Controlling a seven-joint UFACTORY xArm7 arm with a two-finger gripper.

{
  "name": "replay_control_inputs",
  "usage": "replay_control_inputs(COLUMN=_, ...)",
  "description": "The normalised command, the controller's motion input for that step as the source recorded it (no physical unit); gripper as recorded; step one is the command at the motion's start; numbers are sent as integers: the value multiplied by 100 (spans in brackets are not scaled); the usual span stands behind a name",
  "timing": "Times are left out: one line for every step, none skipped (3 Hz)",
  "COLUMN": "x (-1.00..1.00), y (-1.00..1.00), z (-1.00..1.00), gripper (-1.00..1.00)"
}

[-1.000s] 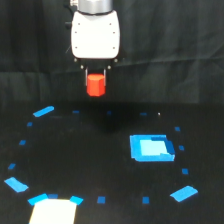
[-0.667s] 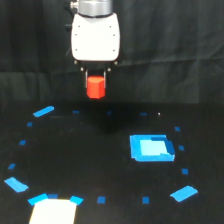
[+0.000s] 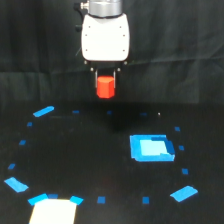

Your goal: Pick up the red object from the table

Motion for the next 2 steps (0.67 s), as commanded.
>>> replay_control_inputs(x=-7, y=51, z=7, gripper=-100)
replay_control_inputs(x=-19, y=-6, z=-6, gripper=-100)
